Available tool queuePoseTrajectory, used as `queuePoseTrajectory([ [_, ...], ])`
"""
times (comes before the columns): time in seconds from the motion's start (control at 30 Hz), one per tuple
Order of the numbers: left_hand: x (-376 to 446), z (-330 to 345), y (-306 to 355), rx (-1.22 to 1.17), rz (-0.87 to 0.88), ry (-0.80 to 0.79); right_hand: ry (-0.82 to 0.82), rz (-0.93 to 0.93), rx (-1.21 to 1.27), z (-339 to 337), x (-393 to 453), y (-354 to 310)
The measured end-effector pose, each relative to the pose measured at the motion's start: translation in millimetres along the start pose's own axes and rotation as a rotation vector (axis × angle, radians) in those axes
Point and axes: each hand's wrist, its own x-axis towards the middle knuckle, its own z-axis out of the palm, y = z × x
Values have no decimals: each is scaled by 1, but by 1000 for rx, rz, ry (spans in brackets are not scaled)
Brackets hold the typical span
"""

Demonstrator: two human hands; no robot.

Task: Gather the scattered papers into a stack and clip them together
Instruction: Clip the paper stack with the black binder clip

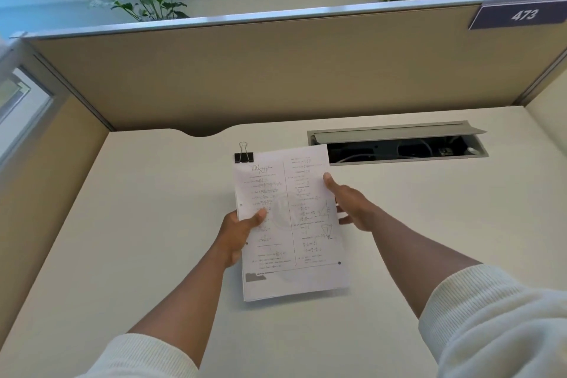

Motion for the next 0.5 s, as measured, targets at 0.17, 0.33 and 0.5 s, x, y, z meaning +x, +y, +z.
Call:
queuePoseTrajectory([
  [0.17, 13, -7, 5, -18, -7, -44, -21, 20, 82, 6, 10, 11],
  [0.33, 29, -15, 8, -10, -12, -73, -35, 96, 108, 10, 22, 17],
  [0.5, 42, -18, 13, -31, -21, -73, -91, 118, 190, 17, 36, 24],
])
